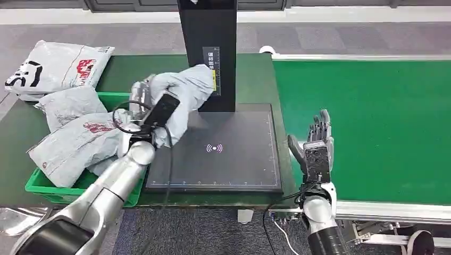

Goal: Moved the parcel from conveyor to table for the left to box.

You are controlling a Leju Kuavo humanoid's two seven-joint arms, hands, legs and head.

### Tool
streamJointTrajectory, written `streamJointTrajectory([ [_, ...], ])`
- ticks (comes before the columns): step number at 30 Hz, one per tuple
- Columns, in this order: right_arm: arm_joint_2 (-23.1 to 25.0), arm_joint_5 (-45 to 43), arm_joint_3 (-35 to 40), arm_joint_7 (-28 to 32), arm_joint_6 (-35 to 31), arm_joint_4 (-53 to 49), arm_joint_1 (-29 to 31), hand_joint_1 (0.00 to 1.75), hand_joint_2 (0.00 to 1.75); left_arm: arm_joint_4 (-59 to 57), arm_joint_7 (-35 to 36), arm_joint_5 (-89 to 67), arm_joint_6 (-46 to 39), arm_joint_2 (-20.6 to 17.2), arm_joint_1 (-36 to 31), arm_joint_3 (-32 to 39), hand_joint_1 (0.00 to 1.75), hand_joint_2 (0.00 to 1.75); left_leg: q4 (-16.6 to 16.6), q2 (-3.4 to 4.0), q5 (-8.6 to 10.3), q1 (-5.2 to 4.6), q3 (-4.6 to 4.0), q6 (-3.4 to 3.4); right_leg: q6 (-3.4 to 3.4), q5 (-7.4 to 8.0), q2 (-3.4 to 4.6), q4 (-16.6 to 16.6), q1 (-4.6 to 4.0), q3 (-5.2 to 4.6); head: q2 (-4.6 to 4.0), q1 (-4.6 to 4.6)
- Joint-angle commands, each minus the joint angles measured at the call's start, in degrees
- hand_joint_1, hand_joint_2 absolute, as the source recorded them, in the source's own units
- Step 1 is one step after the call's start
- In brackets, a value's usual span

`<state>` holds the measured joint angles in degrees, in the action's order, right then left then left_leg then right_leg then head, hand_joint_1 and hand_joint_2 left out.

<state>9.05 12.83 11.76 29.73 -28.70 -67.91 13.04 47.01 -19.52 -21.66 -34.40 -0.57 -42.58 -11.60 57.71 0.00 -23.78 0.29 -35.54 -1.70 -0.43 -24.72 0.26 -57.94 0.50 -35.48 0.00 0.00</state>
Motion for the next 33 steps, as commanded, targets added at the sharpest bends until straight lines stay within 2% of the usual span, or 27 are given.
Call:
streamJointTrajectory([
  [1, 0.2, -0.1, -4.1, 0.1, 0.3, 1.6, 1.5, 0.00, 1.75, -2.0, -0.8, -1.1, -0.6, -3.0, -3.6, 9.6, 1.75, 1.75, 0.0, -0.04, -0.06, 0.15, 0.09, 0.03, 0.01, -0.04, -0.07, 0.1, -0.15, 0.17, 0.00, 0.00],
  [6, 0.2, -0.1, -4.1, 0.1, 0.3, 1.6, 1.5, 0.00, 1.75, -2.0, -0.8, -1.1, -0.6, -3.0, -3.6, 9.6, 1.75, 1.75, 0.0, -0.11, -0.02, 0.07, 0.00, 0.01, 0.02, -0.04, -0.10, 0.1, -0.07, 0.10, 0.00, 0.00],
  [7, 0.2, 0.1, -4.3, 0.2, -0.1, 1.8, 1.6, 0.00, 1.75, -2.5, 0.1, -2.9, -3.7, -3.0, -3.7, 10.3, 1.75, 1.75, 0.0, -0.12, -0.04, 0.09, -0.01, 0.02, 0.03, -0.04, -0.11, 0.1, -0.09, 0.13, 0.00, 0.00],
  [9, -0.3, 0.0, -4.6, 0.2, -0.3, 2.1, 1.7, 0.00, 1.75, -3.1, 0.8, -2.7, -5.2, -5.6, -3.5, 12.6, 1.75, 1.75, 0.0, -0.06, -0.04, 0.08, -0.02, 0.01, 0.01, -0.02, -0.03, 0.0, -0.05, 0.08, 0.00, 0.00],
  [12, -1.6, -1.0, -5.1, 1.4, -0.3, 2.7, 1.2, 0.00, 1.75, -5.2, -2.4, -1.0, -5.4, -10.0, -2.9, 18.5, 1.75, 1.75, 0.0, 0.14, -0.11, 0.05, 0.07, 0.03, -0.01, 0.00, 0.16, 0.1, -0.03, 0.11, 0.00, 0.00],
  [14, -2.0, -1.5, -5.3, 1.8, -0.3, 2.7, 0.9, 0.00, 1.75, -5.6, -4.3, -0.9, -5.6, -11.3, -2.8, 21.7, 1.75, 1.75, 0.0, 0.26, -0.12, 0.04, 0.11, -0.01, -0.03, 0.02, 0.29, 0.1, -0.04, 0.11, 0.00, 0.00],
  [16, -2.3, -2.0, -5.2, 2.2, -0.4, 3.0, 1.0, 0.00, 1.75, -5.4, -4.3, -7.2, -5.6, -11.8, -2.8, 26.8, 1.75, 1.75, 0.0, 0.44, -0.14, 0.06, 0.10, -0.06, -0.11, 0.07, 0.39, 0.1, -0.03, 0.00, 0.00, 0.00],
  [18, -2.3, -2.4, -5.3, 2.3, -0.7, 2.8, 0.9, 0.00, 1.75, -2.8, -1.3, -27.5, -5.6, -11.6, -2.2, 36.1, 1.75, 1.75, -0.1, 0.53, -0.18, 0.13, 0.19, -0.06, -0.12, 0.04, 0.47, 0.1, -0.03, 0.03, 0.00, 0.00],
  [20, -2.4, -2.6, -5.5, 2.3, -1.0, 1.9, 0.3, 0.00, 1.75, -9.7, 1.9, -33.4, -5.6, -13.5, -3.8, 33.1, 1.75, 1.75, 0.0, 0.40, -0.15, 0.20, 0.10, -0.07, -0.12, 0.01, 0.33, 0.1, -0.07, -0.01, 0.00, 0.00],
  [21, -2.6, -2.9, -5.7, 2.2, -1.0, 1.3, -0.2, 0.00, 1.75, -12.9, 2.3, -36.9, -5.0, -14.5, -3.9, 28.7, 1.75, 1.75, 0.0, 0.26, -0.09, 0.20, 0.03, -0.11, -0.15, -0.03, 0.19, 0.1, -0.05, -0.04, 0.00, 0.00],
  [23, -2.7, -3.0, -5.9, 2.2, -0.3, 1.1, -0.2, 0.00, 1.75, -18.7, 12.9, -48.3, -1.2, -15.2, -3.4, 20.5, 1.75, 1.75, -0.1, 0.15, -0.11, 0.23, 0.20, -0.09, -0.15, -0.09, 0.09, 0.2, -0.08, 0.16, 0.00, 0.00],
  [24, -2.7, -2.7, -6.0, 2.2, 0.0, 1.6, 0.4, 0.00, 1.75, -21.6, 14.8, -50.4, 5.1, -15.1, -3.6, 18.3, 1.75, 1.75, -0.1, 0.12, -0.09, 0.17, 0.18, -0.12, -0.17, -0.09, 0.06, 0.1, -0.02, 0.13, 0.00, -0.02],
  [25, -2.6, -2.7, -6.3, 2.2, 0.4, 1.9, 0.8, 0.00, 1.75, -23.6, 16.4, -49.2, 8.9, -14.4, -3.6, 19.0, 1.75, 1.75, -0.2, 0.07, -0.09, 0.16, 0.31, -0.11, -0.16, -0.10, 0.01, 0.2, -0.02, 0.27, 0.00, 0.00],
  [26, -2.4, -2.1, -6.3, 2.1, 0.7, 2.4, 1.5, 0.00, 1.75, -25.6, 23.3, -55.7, 12.6, -15.4, -3.4, 14.2, 1.75, 1.75, -0.1, 0.07, -0.09, 0.15, 0.17, -0.16, -0.17, -0.09, 0.01, 0.1, 0.00, 0.12, 0.00, 0.00],
  [28, -1.8, -1.0, -6.4, 1.4, 0.9, 2.1, 1.8, 0.00, 1.75, -27.1, 27.1, -56.4, 12.2, -14.8, -2.4, 14.7, 1.75, 1.75, -0.2, 0.03, -0.06, 0.13, 0.31, -0.12, -0.15, -0.07, -0.04, 0.3, 0.00, 0.28, 0.00, 0.00],
  [29, -1.6, -0.6, -6.5, 1.0, 1.0, 1.6, 1.6, 0.00, 1.75, -27.8, 28.1, -57.3, 14.4, -14.7, -2.3, 14.2, 1.75, 1.75, -0.2, 0.06, -0.08, 0.17, 0.32, -0.11, -0.14, -0.04, -0.01, 0.3, -0.06, 0.32, 0.00, 0.00],
  [30, -1.5, -0.4, -6.8, 0.5, 1.2, 1.0, 1.3, 0.00, 1.75, -28.0, 26.3, -56.0, 16.2, -14.1, -2.1, 15.2, 1.75, 1.75, -0.1, 0.19, -0.11, 0.13, 0.07, -0.17, -0.17, -0.06, 0.14, 0.1, -0.01, 0.00, 0.00, 0.00],
  [33, -1.7, 0.1, -7.7, 0.2, 2.0, -0.8, 0.1, 0.00, 1.75, -28.4, 21.2, -54.3, 23.1, -12.7, -2.7, 15.9, 1.75, 1.75, -0.1, 0.09, -0.15, 0.16, 0.13, -0.14, -0.17, -0.09, 0.03, 0.1, -0.04, 0.12, 0.00, 0.00],
])
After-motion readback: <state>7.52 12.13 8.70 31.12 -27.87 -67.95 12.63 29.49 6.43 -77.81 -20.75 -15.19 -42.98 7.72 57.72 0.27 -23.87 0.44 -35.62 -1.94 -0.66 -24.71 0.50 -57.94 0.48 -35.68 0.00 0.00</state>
